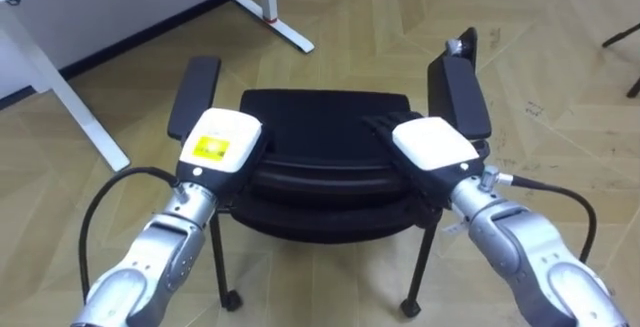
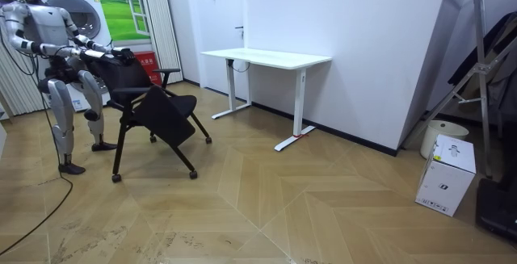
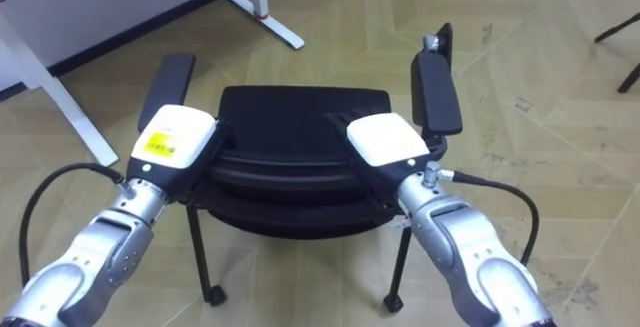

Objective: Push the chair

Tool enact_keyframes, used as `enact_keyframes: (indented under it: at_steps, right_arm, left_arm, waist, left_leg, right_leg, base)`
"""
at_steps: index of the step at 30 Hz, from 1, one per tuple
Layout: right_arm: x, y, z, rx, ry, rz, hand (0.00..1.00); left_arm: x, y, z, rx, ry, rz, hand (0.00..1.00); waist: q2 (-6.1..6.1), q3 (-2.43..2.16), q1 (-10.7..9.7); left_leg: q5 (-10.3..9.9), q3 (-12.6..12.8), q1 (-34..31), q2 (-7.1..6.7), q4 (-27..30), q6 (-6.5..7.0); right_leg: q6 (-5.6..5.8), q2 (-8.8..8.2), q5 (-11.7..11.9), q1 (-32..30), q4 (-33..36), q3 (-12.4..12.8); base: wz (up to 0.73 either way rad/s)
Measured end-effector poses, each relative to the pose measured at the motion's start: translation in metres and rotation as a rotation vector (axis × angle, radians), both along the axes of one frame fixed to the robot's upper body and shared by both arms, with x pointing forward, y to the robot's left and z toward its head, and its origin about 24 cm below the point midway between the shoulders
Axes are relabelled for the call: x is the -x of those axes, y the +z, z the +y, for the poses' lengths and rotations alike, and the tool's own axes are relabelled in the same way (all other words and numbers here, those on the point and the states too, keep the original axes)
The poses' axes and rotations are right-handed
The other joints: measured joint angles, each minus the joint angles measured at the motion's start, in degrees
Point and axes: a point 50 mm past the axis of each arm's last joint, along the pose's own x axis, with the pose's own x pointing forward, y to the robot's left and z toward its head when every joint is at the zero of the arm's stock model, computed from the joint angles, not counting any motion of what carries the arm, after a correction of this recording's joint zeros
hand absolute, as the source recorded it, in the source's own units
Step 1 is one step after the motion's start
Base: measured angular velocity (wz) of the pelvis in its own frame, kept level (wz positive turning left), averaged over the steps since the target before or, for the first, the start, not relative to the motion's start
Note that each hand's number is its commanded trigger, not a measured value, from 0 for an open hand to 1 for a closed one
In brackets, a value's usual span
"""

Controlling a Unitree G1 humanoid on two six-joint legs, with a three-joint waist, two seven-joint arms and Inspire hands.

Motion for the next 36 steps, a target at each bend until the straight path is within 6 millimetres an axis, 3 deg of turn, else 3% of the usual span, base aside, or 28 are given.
enact_keyframes:
  at_steps: [14, 15, 16, 17, 18, 26, 31, 36]
  right_arm:
    - [0.000, -0.014, -0.001, 0.023, 0.003, -0.098, 0.02]
    - [0.000, -0.014, -0.001, 0.023, 0.003, -0.099, 0.11]
    - [0.000, -0.014, -0.001, 0.023, 0.002, -0.101, 0.55]
    - [0.000, -0.014, -0.001, 0.023, 0.002, -0.101, 0.82]
    - [0.000, -0.014, -0.001, 0.023, 0.000, -0.102, 1.00]
    - [0.002, -0.017, -0.003, 0.020, -0.007, -0.095, 1.00]
    - [0.004, -0.017, -0.003, 0.020, -0.009, -0.091, 1.00]
    - [0.006, -0.019, -0.005, 0.018, -0.015, -0.096, 1.00]
  left_arm:
    - [-0.001, -0.004, -0.001, 0.004, 0.007, 0.016, 1.00]
    - [-0.001, -0.004, -0.001, 0.004, 0.007, 0.017, 1.00]
    - [0.000, -0.004, -0.001, 0.006, 0.008, 0.019, 1.00]
    - [0.000, -0.005, -0.002, 0.007, 0.009, 0.020, 1.00]
    - [0.000, -0.005, -0.002, 0.009, 0.010, 0.022, 1.00]
    - [0.003, -0.009, -0.004, 0.019, 0.013, 0.034, 1.00]
    - [0.008, -0.013, -0.005, 0.032, 0.024, 0.042, 1.00]
    - [0.009, -0.014, -0.006, 0.038, 0.016, 0.040, 1.00]
  waist:
    - [0.56, -0.09, -0.3]
    - [0.63, -0.10, -0.3]
    - [0.72, -0.14, -0.3]
    - [0.77, -0.17, -0.3]
    - [0.84, -0.21, -0.3]
    - [1.24, -0.40, -0.4]
    - [2.06, -0.85, -0.5]
    - [2.23, -0.75, -0.7]
  left_leg:
    - [0.0, -0.6, -0.2, -0.08, 0.6, -0.01]
    - [0.0, -0.7, -0.2, -0.08, 0.6, -0.01]
    - [0.0, -0.7, -0.2, -0.09, 0.6, -0.01]
    - [0.0, -0.7, -0.2, -0.08, 0.6, -0.01]
    - [0.0, -0.8, -0.2, -0.08, 0.6, -0.01]
    - [0.0, -0.9, 0.1, -0.07, 0.9, -0.01]
    - [0.0, -1.0, 0.1, -0.07, 0.9, -0.01]
    - [0.0, -1.6, 0.2, -0.11, 0.9, -0.01]
  right_leg:
    - [-0.01, 0.02, 0.0, 1.0, -1.0, -0.7]
    - [-0.01, 0.02, 0.0, 1.0, -1.0, -0.7]
    - [-0.01, 0.02, 0.0, 1.0, -1.0, -0.7]
    - [-0.01, 0.02, 0.0, 1.0, -1.0, -0.7]
    - [-0.01, 0.02, 0.0, 1.0, -1.0, -0.7]
    - [-0.01, -0.02, 0.0, 1.1, -1.0, -0.9]
    - [0.00, -0.01, 0.0, 1.6, -0.9, -0.9]
    - [0.00, -0.01, 0.0, 1.9, -1.0, -1.7]
  base:
    - [0.02]
    - [0.00]
    - [0.00]
    - [0.00]
    - [0.00]
    - [0.00]
    - [0.01]
    - [0.07]
